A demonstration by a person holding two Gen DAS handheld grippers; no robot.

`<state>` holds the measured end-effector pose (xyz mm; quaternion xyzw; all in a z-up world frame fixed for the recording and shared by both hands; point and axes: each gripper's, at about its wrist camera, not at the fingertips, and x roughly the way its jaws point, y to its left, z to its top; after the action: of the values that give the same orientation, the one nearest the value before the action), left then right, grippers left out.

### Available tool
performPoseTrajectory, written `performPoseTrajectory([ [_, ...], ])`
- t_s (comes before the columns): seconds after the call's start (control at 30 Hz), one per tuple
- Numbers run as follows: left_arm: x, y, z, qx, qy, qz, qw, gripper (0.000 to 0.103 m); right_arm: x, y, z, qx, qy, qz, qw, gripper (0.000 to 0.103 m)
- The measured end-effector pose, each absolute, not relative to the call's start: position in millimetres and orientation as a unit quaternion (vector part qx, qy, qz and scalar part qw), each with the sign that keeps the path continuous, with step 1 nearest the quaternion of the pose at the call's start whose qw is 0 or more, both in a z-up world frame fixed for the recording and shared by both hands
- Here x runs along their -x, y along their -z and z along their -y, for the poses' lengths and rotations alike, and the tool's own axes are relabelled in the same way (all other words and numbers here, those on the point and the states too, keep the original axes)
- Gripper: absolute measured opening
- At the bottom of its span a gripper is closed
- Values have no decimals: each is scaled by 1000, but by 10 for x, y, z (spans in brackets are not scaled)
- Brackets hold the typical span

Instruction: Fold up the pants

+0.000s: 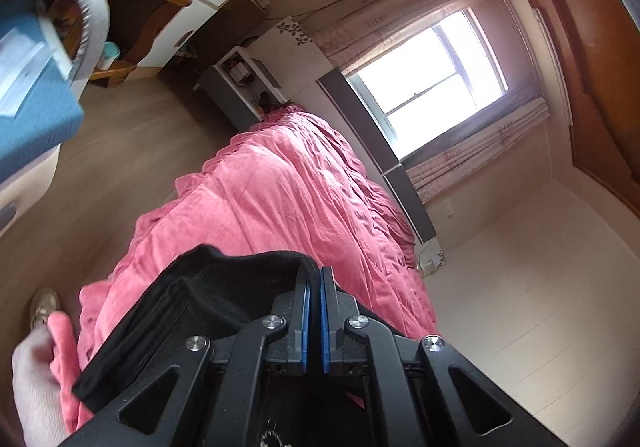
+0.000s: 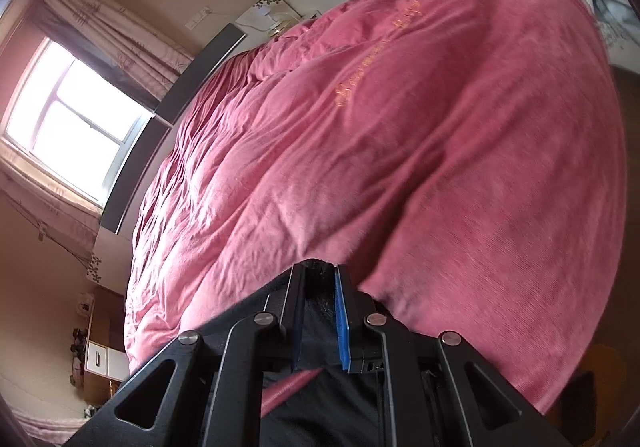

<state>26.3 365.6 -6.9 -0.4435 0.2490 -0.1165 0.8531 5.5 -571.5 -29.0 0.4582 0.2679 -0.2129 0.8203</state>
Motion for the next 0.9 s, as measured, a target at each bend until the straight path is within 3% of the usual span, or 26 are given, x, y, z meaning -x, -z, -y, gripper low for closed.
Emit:
performPoseTrajectory([
  [0.33,261,396,-3693,391,101,-288,869,4,416,762,5749,-468,241,-290,799,12],
  [0.37,290,445,-3679,384,96,-292,870,4,451,810,5755,-469,246,-292,796,4],
  [0.57,340,821,-3752,392,41,-331,857,4,677,1092,5752,-464,280,-322,776,7],
  [0.6,342,878,-3751,388,25,-340,856,5,722,1090,5704,-463,281,-320,777,7],
  [0.63,351,923,-3754,384,6,-348,856,15,742,1070,5661,-459,284,-321,778,8],
  [0.67,369,963,-3770,386,-8,-349,854,28,766,1045,5607,-454,285,-319,782,15],
  [0.7,398,1002,-3794,399,-12,-344,850,32,790,1018,5547,-449,285,-316,786,22],
  [0.77,460,1068,-3836,438,-6,-326,838,38,861,945,5403,-444,292,-298,793,52],
  [0.9,504,1088,-3789,461,-4,-316,829,39,896,863,5230,-480,279,-265,789,57],
])
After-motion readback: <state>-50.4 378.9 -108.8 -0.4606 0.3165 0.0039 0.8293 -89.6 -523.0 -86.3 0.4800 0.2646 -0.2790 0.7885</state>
